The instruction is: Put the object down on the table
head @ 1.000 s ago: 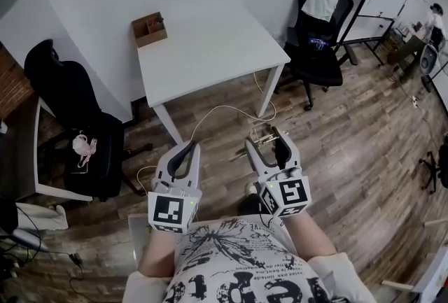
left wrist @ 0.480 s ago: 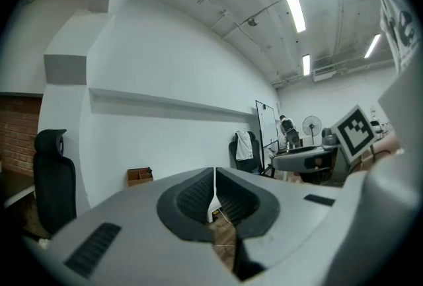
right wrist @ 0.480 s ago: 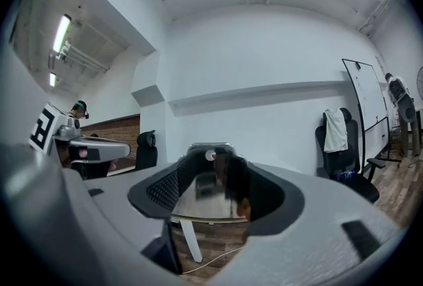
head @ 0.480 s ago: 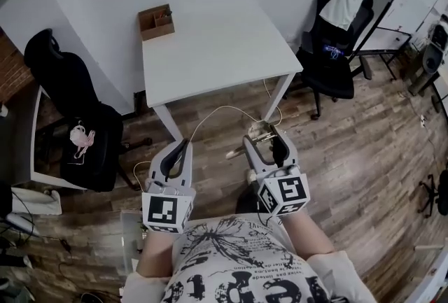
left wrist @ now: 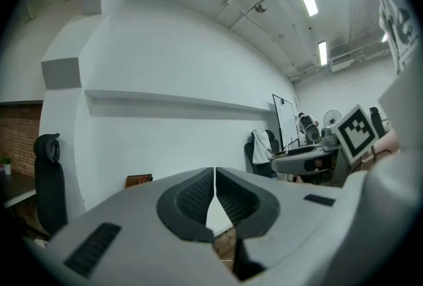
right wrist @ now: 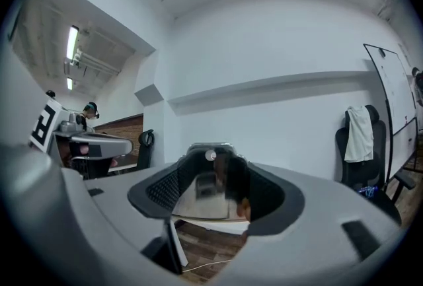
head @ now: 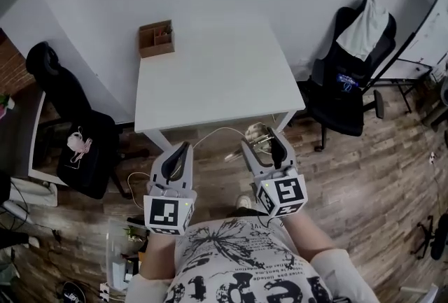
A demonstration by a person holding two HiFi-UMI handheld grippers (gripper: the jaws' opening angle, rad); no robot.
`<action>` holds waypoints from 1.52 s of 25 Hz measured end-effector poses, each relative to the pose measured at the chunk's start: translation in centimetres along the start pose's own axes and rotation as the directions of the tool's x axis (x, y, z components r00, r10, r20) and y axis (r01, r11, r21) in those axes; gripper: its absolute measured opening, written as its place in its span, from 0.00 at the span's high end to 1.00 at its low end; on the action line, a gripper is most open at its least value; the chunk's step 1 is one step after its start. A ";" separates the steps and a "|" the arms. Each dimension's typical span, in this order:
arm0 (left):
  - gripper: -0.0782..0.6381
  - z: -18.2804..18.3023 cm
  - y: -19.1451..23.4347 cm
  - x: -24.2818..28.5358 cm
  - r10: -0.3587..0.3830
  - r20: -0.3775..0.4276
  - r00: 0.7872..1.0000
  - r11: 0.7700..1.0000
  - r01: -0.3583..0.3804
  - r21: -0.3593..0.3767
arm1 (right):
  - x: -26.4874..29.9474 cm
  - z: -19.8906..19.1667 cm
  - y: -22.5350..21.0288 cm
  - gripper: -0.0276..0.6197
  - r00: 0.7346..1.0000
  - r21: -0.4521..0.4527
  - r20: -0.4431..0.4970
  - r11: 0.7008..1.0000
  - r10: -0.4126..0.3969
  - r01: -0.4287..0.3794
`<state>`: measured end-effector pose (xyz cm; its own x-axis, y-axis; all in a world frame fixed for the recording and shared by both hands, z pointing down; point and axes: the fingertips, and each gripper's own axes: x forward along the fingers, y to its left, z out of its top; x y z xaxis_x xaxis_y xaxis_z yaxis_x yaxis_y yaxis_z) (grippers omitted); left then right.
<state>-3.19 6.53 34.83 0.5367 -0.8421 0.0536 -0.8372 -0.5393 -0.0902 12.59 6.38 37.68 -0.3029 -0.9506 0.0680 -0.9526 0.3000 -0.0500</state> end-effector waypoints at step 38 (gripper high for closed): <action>0.87 -5.7 21.8 29.4 0.084 -0.042 0.996 0.995 -0.086 -0.040 | 38.1 -5.5 -11.4 0.53 0.970 -0.021 -0.242 1.000 -0.001 -0.004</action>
<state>-6.22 -30.00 40.15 0.4592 -0.8840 0.0879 -0.8839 -0.4645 -0.0544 11.71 -32.85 46.37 -0.2991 -0.9036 0.3067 -0.9519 0.3051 -0.0296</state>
